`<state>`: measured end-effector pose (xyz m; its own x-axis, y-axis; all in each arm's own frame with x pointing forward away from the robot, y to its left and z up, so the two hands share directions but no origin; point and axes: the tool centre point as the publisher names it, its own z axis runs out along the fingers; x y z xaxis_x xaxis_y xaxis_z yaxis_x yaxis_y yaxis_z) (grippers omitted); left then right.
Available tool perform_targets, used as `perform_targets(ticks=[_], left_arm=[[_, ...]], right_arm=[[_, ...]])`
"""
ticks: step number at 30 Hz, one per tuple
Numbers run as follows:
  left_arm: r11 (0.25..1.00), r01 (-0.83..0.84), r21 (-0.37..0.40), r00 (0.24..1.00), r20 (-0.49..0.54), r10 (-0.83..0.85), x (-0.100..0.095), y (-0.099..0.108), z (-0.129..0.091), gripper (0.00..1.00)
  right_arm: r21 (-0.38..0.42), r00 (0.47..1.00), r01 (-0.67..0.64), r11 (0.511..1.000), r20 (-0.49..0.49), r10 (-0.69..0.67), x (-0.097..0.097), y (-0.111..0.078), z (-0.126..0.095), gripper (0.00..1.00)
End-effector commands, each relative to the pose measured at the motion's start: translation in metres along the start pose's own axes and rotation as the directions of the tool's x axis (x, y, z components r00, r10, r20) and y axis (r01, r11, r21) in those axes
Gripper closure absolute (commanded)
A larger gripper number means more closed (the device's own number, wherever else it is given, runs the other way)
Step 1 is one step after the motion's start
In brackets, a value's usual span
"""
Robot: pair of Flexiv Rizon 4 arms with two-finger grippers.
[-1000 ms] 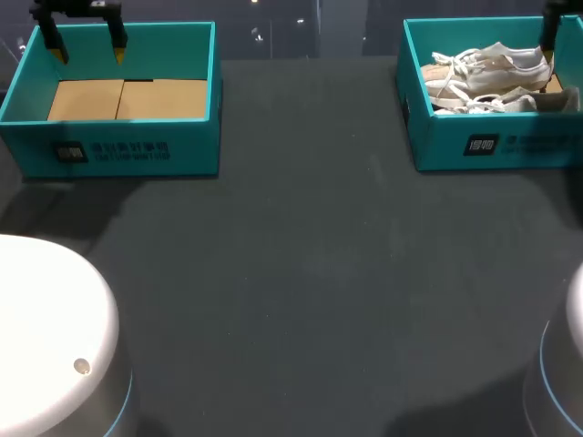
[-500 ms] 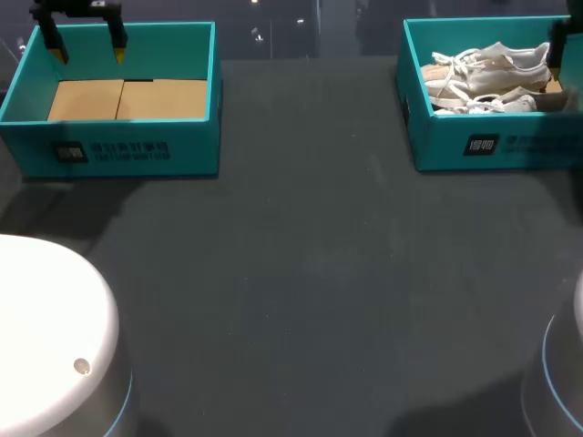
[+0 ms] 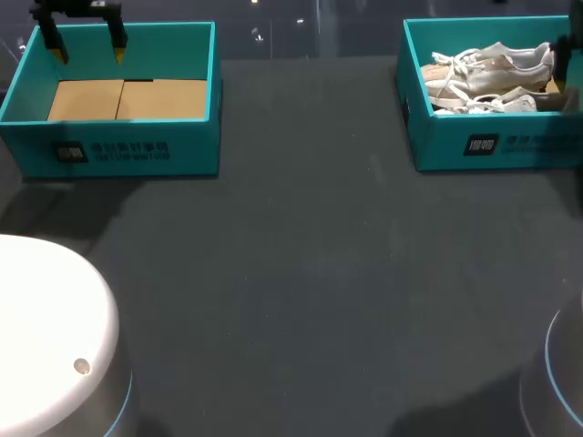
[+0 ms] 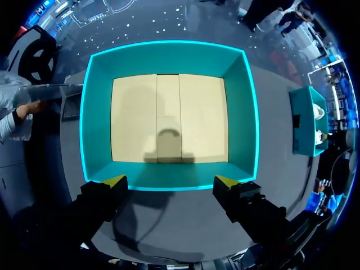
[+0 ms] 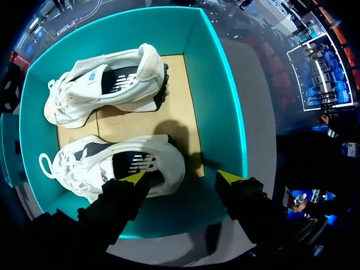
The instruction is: Take the shoe out of the shoebox, open the shoe tongue, remove and reinsert the insole, then place the shoe into the shoebox
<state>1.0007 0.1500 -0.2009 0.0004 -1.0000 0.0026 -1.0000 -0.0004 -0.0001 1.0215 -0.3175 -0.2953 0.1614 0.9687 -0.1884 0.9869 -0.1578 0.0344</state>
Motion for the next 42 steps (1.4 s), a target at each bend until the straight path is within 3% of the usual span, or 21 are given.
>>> perform_targets(ticks=[1, 14, 30, 42], left_arm=[[1.0, 0.0, 0.0, 1.0, 0.001, 0.0, 0.0, 0.0, 0.0, 0.0], [1.0, 0.0, 0.0, 1.0, 0.001, 0.0, 0.0, 0.0, 0.0, 0.0], [1.0, 0.0, 0.0, 1.0, 0.001, 0.0, 0.0, 0.0, 0.0, 0.0], [1.0, 0.0, 0.0, 1.0, 0.001, 0.0, 0.0, 0.0, 0.0, 0.0]], right_arm=[[0.016, 1.0, 0.002, 1.0, 0.008, -0.003, 0.003, 0.006, 0.01, 0.28], [0.02, 1.0, 0.004, 1.0, 0.008, -0.005, 0.007, 0.003, 0.019, 0.33], [0.009, 1.0, 0.015, 1.0, 0.001, -0.015, 0.002, 0.002, 0.02, 0.29], [0.001, 0.997, 0.081, 0.997, -0.017, -0.081, 0.001, -0.005, 0.033, 0.28]])
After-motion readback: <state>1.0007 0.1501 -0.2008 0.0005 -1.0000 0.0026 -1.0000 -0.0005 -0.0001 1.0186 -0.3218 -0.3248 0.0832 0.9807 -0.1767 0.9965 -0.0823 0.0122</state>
